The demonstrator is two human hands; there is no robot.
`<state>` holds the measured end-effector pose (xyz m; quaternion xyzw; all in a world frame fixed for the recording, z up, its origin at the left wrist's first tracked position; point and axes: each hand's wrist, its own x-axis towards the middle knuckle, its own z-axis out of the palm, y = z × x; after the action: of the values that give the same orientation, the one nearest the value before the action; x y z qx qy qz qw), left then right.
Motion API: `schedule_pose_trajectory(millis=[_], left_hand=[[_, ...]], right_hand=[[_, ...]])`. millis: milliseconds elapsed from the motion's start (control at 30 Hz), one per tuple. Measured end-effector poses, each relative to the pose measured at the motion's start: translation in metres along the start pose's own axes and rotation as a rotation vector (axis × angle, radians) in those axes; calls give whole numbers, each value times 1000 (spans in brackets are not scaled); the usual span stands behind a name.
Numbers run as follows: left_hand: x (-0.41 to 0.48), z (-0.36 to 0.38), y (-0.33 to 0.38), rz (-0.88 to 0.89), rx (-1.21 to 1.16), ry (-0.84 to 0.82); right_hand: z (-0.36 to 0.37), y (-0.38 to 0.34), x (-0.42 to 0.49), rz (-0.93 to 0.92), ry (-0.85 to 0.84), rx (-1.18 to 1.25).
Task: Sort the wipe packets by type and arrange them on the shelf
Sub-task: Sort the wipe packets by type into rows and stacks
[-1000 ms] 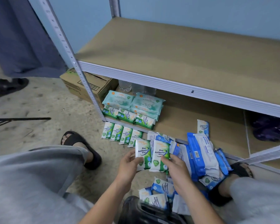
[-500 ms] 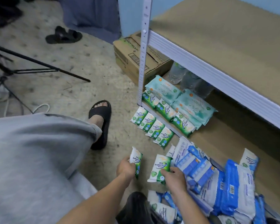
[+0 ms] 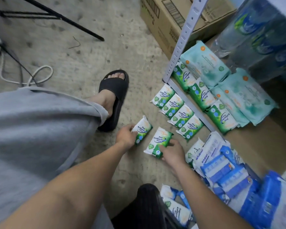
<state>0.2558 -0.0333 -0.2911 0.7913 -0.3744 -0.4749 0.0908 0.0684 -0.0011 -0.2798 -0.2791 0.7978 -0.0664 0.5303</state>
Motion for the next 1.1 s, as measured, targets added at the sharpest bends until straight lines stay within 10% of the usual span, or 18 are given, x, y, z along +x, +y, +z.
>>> schedule_pose_trajectory(millis=[233, 633, 1100], left_hand=[[14, -4, -13, 121, 218, 88], [43, 1, 2, 175, 134, 134], [64, -7, 32, 456, 295, 23]], right_hand=[[14, -17, -5, 14, -48, -248], [50, -31, 31, 24, 60, 191], [30, -57, 40, -59, -105, 96]])
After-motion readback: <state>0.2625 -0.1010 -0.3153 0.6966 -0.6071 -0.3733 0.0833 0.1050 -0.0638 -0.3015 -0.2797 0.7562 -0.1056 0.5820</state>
